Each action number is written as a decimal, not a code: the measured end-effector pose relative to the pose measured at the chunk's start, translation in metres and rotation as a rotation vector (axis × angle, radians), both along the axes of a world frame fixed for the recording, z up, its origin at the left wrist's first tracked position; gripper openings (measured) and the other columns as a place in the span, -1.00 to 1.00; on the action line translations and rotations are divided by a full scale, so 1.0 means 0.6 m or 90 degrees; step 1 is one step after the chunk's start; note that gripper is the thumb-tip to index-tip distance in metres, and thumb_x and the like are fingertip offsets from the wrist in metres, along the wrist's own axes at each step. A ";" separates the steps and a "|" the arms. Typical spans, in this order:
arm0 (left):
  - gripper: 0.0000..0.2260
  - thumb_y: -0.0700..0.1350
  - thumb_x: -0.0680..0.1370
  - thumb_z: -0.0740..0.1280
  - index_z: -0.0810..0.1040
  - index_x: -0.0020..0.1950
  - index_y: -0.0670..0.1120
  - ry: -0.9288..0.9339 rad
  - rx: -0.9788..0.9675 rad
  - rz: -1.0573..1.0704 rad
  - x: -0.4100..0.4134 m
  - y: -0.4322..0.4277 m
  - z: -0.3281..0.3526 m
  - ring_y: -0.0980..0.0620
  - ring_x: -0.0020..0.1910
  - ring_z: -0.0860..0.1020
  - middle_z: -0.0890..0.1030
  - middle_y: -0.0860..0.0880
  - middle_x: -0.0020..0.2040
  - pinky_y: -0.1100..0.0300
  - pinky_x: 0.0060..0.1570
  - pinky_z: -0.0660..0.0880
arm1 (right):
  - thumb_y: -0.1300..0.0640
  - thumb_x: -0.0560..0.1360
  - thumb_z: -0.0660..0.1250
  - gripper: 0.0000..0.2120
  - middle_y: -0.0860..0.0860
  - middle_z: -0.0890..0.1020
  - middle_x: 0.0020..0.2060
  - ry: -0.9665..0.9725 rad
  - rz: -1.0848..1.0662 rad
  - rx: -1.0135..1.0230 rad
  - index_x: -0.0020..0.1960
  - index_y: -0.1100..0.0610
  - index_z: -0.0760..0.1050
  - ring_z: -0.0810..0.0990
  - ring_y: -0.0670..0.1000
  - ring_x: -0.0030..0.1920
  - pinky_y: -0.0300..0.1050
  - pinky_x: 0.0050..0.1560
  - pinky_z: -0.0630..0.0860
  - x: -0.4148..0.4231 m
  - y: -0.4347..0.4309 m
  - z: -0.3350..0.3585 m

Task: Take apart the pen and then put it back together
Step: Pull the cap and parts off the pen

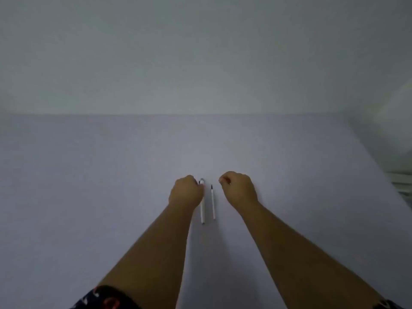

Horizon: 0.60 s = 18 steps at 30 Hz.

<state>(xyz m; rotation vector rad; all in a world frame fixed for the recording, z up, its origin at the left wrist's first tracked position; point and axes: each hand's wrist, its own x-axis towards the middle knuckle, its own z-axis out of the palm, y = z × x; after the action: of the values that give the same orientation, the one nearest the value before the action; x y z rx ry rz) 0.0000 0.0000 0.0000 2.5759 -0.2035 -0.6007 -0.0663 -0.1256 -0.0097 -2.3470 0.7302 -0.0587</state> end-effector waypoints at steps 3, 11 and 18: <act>-0.69 0.05 0.49 0.32 0.56 0.04 -0.17 0.055 -0.007 0.029 -0.010 -0.004 -0.035 -0.11 -0.06 0.59 0.63 -0.15 0.01 0.13 -0.12 0.49 | 0.02 0.54 0.23 -0.75 0.11 0.70 -0.09 0.013 -0.003 0.000 0.03 0.12 0.62 0.60 0.14 0.00 0.05 0.02 0.58 0.000 -0.003 -0.026; -0.78 -0.09 0.49 0.33 0.57 0.05 -0.19 0.069 -0.031 0.071 -0.017 -0.008 -0.063 -0.06 -0.15 0.57 0.64 -0.13 -0.04 0.17 -0.18 0.48 | 0.05 0.51 0.27 -0.81 0.07 0.70 -0.14 0.029 0.015 0.032 -0.06 0.09 0.63 0.60 0.13 -0.02 0.04 -0.01 0.58 0.005 0.005 -0.048; -0.80 -0.05 0.51 0.35 0.55 0.07 -0.10 0.019 -0.171 0.078 -0.034 0.012 -0.036 0.19 -0.34 0.47 0.57 0.03 -0.13 0.43 -0.47 0.33 | -0.09 0.49 0.32 -0.66 0.09 0.66 -0.20 0.048 -0.076 0.269 -0.14 0.20 0.61 0.54 0.04 -0.18 -0.12 -0.15 0.45 0.028 0.035 0.004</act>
<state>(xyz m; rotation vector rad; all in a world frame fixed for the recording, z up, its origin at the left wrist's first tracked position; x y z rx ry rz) -0.0207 0.0074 -0.0214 2.2997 -0.1074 -0.5284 -0.0493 -0.1045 -0.0076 -1.9115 0.8297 0.1222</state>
